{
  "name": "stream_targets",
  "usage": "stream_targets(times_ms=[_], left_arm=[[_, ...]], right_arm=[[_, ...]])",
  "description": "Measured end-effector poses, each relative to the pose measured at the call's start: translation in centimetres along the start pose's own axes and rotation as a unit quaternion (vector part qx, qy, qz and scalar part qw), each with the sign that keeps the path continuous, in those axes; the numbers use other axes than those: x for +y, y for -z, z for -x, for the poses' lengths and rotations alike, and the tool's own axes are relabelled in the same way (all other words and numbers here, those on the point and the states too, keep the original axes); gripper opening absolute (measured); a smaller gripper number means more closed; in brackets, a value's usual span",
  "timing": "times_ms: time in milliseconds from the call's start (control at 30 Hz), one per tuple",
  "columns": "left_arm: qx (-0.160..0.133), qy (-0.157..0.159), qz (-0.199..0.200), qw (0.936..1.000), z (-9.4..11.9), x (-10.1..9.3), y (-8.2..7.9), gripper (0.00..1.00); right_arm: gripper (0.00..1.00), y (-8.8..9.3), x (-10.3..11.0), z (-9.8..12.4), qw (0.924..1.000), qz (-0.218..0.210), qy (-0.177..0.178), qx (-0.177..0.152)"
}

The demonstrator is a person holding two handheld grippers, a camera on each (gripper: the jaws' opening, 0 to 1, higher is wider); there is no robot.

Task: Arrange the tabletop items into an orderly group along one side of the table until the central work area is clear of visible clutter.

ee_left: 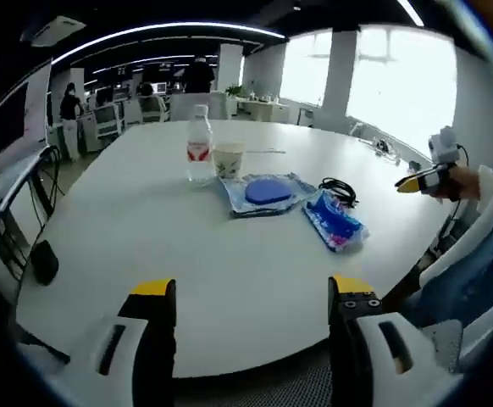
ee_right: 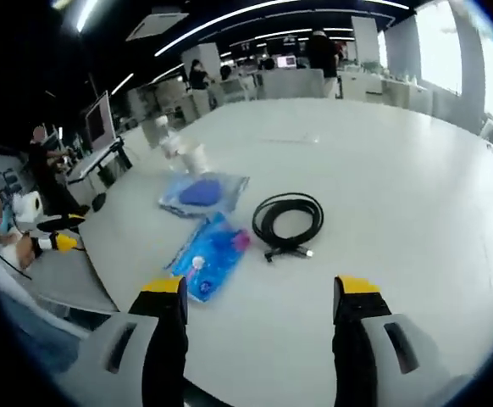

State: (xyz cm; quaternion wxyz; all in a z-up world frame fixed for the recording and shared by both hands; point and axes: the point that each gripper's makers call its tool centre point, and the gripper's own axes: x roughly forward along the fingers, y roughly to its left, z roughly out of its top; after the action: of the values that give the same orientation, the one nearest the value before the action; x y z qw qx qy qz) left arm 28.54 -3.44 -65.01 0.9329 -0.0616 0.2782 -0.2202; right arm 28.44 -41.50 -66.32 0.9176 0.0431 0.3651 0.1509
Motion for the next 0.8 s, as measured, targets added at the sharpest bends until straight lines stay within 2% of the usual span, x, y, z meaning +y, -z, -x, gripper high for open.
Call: stream_targets(times_ms=[67,133,333,433,500,600,700,733,800], left_arm=[[-0.004,-0.018,0.030,0.9994,-0.3,-1.2,-0.1,0.73],[-0.012,-0.029,0.037,0.9988,-0.9,-2.7,-0.4,0.72],[-0.001,-0.036,0.046,0.9983,-2.8,-7.8,0.0,0.72],[0.045,-0.060,0.059,0.9954,-3.8,-10.2,1.5,0.68],[0.035,-0.057,0.062,0.9958,-4.7,-11.8,1.2,0.65],[0.023,-0.058,0.085,0.9944,-5.6,-13.9,1.2,0.68],[0.027,-0.059,0.097,0.9932,-6.3,-15.6,1.6,0.67],[0.035,-0.053,0.109,0.9920,-6.5,-16.4,2.0,0.67],[0.047,-0.048,0.105,0.9922,-6.9,-17.6,2.4,0.66]], right_arm=[[0.68,0.0,-0.8,-0.1,0.9999,0.001,-0.010,0.003],[0.68,-0.1,-1.2,-0.2,0.9998,0.002,-0.019,0.006],[0.66,-0.5,-2.6,-1.5,0.9974,0.032,-0.062,0.020],[0.64,-1.2,-2.7,-1.9,0.9945,0.047,-0.091,0.019],[0.63,-1.5,-3.1,-2.3,0.9919,0.064,-0.108,0.021],[0.63,-2.2,-3.5,-3.0,0.9870,0.091,-0.131,0.021],[0.62,-2.9,-3.4,-3.6,0.9838,0.098,-0.148,0.022],[0.62,-3.2,-3.2,-3.7,0.9828,0.100,-0.153,0.023],[0.61,-3.9,-2.7,-3.6,0.9811,0.103,-0.163,0.018]])
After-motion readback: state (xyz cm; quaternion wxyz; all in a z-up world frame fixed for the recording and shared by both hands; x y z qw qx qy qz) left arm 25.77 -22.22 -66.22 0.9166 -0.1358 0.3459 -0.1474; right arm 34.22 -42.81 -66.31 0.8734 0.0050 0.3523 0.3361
